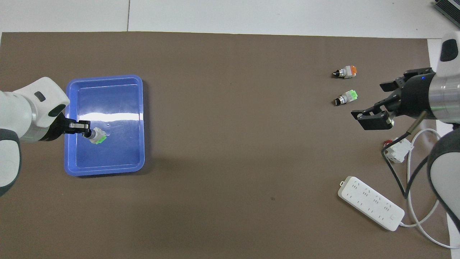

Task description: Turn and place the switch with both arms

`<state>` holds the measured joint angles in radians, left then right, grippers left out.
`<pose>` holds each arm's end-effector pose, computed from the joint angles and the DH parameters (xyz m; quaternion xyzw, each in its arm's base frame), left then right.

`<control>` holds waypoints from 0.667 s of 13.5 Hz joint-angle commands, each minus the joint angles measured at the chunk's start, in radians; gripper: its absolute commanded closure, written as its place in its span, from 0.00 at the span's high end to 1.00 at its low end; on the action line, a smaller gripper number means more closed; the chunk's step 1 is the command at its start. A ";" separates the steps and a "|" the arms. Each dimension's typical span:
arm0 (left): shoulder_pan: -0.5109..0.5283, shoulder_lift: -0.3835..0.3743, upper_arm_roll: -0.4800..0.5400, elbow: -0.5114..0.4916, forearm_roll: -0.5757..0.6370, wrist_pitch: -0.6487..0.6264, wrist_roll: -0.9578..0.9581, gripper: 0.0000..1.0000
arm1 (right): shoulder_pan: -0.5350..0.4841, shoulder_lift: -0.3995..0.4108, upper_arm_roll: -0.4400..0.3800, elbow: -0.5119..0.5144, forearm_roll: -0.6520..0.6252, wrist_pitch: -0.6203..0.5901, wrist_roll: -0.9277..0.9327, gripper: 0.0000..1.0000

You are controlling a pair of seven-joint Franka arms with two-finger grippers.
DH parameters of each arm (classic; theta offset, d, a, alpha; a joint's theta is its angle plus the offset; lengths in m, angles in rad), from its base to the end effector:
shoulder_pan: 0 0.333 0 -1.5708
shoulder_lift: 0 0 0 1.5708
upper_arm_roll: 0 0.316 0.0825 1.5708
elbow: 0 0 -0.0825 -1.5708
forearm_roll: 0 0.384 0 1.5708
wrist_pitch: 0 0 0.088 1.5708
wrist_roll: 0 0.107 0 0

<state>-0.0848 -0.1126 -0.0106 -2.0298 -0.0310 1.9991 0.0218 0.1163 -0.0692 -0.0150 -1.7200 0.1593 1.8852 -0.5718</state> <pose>0.5295 -0.0527 0.5041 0.9977 -0.0527 0.0404 0.0152 0.5563 0.0682 0.6228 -0.9396 -0.3122 -0.1316 0.0492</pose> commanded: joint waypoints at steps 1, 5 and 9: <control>0.036 -0.041 -0.011 -0.073 0.017 0.070 0.064 0.00 | 0.006 0.020 0.007 0.030 -0.047 0.017 0.296 1.00; 0.050 -0.027 -0.011 -0.041 0.039 0.058 0.092 0.60 | 0.013 0.020 0.010 0.027 -0.178 0.000 0.613 1.00; 0.039 0.027 -0.011 0.126 0.039 -0.104 0.090 0.83 | -0.004 0.020 0.007 0.031 -0.182 -0.069 0.757 1.00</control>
<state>-0.0463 -0.1171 -0.0146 -2.0089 -0.0159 1.9995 0.1054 0.1240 -0.0604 -0.0103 -1.7114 0.0005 1.8464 0.1327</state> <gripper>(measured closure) 0.379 0.000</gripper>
